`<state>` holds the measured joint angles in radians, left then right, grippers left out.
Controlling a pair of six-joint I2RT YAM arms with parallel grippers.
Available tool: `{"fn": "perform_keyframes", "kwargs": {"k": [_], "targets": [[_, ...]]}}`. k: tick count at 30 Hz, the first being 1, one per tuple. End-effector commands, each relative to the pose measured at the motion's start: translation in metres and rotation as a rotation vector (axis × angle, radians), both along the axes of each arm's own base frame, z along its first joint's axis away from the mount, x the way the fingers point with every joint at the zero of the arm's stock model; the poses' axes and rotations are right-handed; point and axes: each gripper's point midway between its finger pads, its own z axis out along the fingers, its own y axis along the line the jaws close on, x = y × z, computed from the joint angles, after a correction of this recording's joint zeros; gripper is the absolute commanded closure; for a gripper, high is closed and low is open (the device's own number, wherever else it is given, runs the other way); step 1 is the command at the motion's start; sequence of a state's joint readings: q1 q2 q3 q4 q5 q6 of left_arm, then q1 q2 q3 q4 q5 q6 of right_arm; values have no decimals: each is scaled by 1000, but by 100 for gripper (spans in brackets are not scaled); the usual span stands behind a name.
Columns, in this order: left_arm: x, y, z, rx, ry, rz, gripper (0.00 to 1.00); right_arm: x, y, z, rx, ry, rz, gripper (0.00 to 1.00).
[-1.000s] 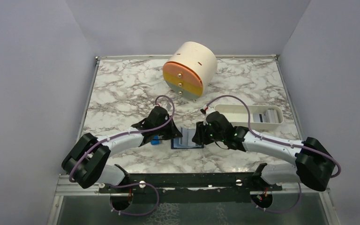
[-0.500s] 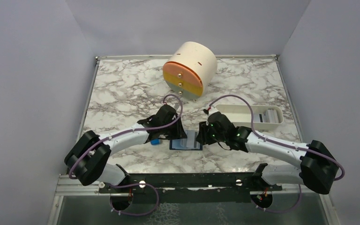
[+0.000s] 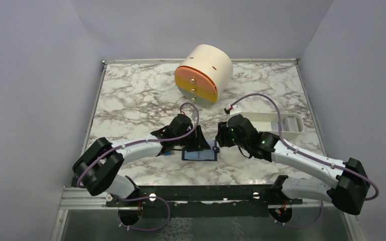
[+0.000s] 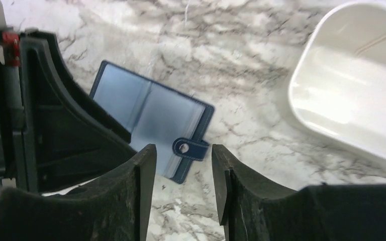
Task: Put the credit cards into the card holder
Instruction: Turn over the card slot in the card holder, then pick up the credit card from the storage box.
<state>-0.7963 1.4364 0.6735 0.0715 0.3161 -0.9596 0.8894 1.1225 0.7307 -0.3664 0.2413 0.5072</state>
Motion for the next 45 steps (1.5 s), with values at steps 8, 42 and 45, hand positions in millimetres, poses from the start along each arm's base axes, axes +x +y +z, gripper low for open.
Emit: {"fn": "perform_keyframes", "kwargs": {"k": [8,42,45], "targets": [[3,10,24,30,-136,-34,31,63,-65,39,-275,-196,-234,49],[-18,54,67,185,-403,-320,1,143,-291,14,-613,-16,-630,49],[-14,58,71,201,-428,-300,1,143,-292,2,-634,24,-614,49]]}}
